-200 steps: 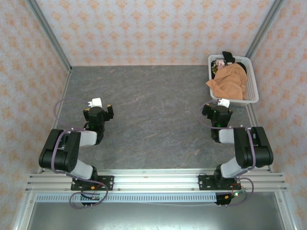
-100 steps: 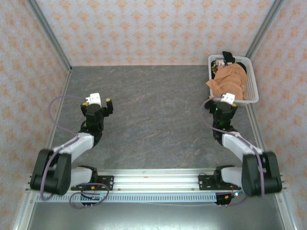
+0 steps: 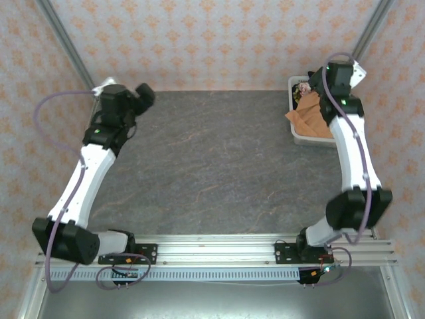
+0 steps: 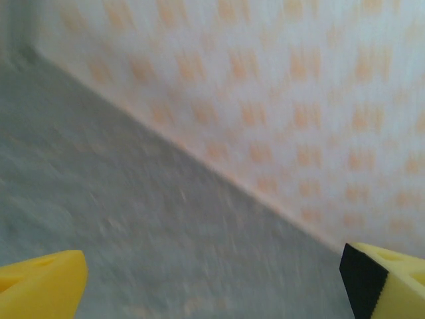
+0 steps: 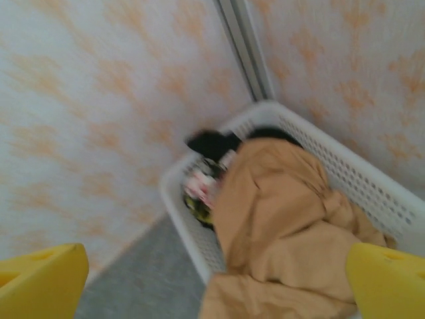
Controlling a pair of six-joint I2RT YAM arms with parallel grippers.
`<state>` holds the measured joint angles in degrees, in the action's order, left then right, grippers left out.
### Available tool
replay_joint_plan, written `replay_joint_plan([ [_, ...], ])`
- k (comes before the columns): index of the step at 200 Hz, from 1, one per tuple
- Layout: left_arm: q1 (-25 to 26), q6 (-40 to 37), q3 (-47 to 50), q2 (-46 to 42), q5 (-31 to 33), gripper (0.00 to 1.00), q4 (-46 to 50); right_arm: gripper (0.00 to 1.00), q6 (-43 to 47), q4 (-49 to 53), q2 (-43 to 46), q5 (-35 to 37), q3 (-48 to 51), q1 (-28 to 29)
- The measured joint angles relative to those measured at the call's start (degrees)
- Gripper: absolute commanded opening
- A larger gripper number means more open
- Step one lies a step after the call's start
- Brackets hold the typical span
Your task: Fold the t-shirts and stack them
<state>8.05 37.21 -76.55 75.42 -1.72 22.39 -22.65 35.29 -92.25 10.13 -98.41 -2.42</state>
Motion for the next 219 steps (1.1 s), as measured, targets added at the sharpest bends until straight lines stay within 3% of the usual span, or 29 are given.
replay_joint_plan([
  [35, 8.9, 0.3, -0.3, 3.7, -10.0, 0.91, 5.0, 0.99, -1.3, 13.6, -18.9, -2.7, -12.9, -4.8],
  [71, 13.9, 0.3, -0.7, 2.1, -13.1, 0.87, 7.3, 0.98, -2.9, 20.5, -30.7, -6.4, -19.8, -8.1],
  [90, 14.7, 0.3, -0.7, 0.6, -13.4, 0.84, 8.3, 0.88, -3.9, 21.8, -34.2, -8.7, -20.9, -8.6],
  [111, 14.7, 0.3, -0.6, -1.6, -13.3, 0.81, 9.4, 0.65, -4.9, 22.0, -36.2, -10.9, -21.3, -8.6],
  [132, 14.7, 0.3, -0.4, -3.7, -12.9, 0.78, 10.8, 0.35, -5.7, 21.7, -36.2, -11.7, -21.3, -8.5],
  [143, 14.7, 0.3, -0.1, -4.7, -12.9, 0.77, 11.1, 0.08, -6.6, 20.8, -35.7, -11.7, -20.8, -8.5],
  [149, 14.7, 0.3, 0.2, -5.3, -12.9, 0.76, 11.3, 0.0, -6.7, 20.0, -35.2, -11.6, -20.2, -8.5],
  [177, 14.7, 0.3, 1.0, -6.9, -12.9, 0.74, 11.8, 0.0, -7.8, 16.5, -29.4, -11.0, -14.9, -8.3],
  [219, 14.7, 0.3, 1.3, -7.6, -12.9, 0.72, 12.3, 0.0, -7.7, 11.0, -12.8, -8.4, -11.9, -6.1],
])
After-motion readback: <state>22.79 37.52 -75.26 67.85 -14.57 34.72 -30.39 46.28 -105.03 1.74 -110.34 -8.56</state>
